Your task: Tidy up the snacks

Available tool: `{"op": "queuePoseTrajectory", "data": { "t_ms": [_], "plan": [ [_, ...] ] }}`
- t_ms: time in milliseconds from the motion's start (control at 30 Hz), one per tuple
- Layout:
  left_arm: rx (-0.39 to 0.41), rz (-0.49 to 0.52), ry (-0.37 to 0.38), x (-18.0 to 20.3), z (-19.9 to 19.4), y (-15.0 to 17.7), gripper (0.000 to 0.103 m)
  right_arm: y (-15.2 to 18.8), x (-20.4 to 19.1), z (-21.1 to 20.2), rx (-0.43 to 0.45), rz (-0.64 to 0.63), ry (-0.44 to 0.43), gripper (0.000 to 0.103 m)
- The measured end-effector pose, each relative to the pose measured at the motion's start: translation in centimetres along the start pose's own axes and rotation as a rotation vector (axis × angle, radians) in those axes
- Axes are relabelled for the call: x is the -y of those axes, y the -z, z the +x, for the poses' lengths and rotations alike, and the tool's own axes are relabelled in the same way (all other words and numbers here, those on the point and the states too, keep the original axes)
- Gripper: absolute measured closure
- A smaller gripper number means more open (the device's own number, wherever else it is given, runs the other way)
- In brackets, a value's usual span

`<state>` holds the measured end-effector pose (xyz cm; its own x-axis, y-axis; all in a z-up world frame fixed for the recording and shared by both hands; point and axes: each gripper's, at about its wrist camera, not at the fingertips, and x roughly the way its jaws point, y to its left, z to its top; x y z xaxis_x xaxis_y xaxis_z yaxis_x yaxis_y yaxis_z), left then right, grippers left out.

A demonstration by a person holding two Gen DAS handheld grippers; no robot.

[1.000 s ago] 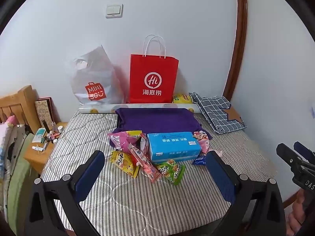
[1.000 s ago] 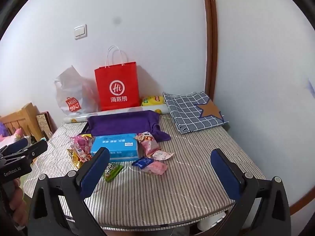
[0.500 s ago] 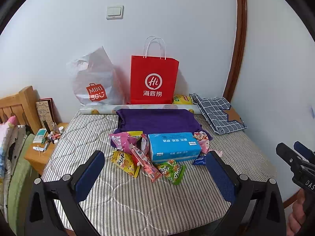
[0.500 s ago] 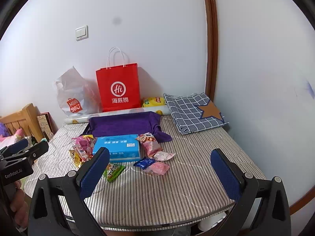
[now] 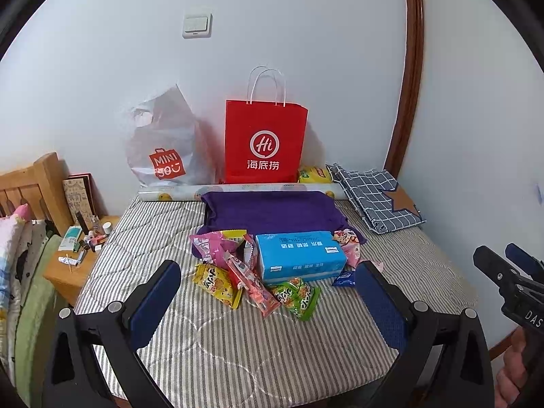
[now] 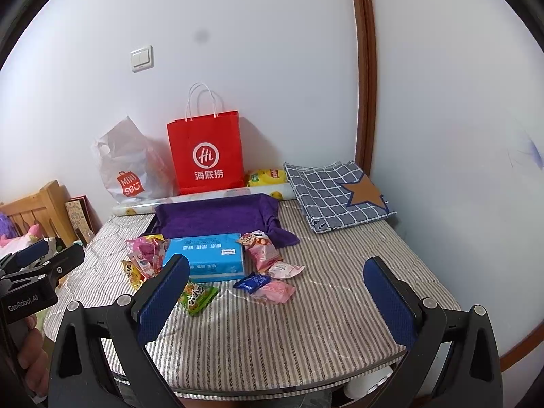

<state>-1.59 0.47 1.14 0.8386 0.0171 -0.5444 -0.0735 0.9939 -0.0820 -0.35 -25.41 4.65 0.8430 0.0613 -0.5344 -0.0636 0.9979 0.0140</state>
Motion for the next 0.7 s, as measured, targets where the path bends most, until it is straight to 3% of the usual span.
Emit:
{"op": "queuePoseTrajectory", "data": {
  "t_ms": [700],
  "plan": [
    [0.006,0.006,-0.003,-0.08,-0.31,-0.12,0.001,-0.05,-0.36,-0.32,0.007,0.000,-0.006,0.001]
  ]
}}
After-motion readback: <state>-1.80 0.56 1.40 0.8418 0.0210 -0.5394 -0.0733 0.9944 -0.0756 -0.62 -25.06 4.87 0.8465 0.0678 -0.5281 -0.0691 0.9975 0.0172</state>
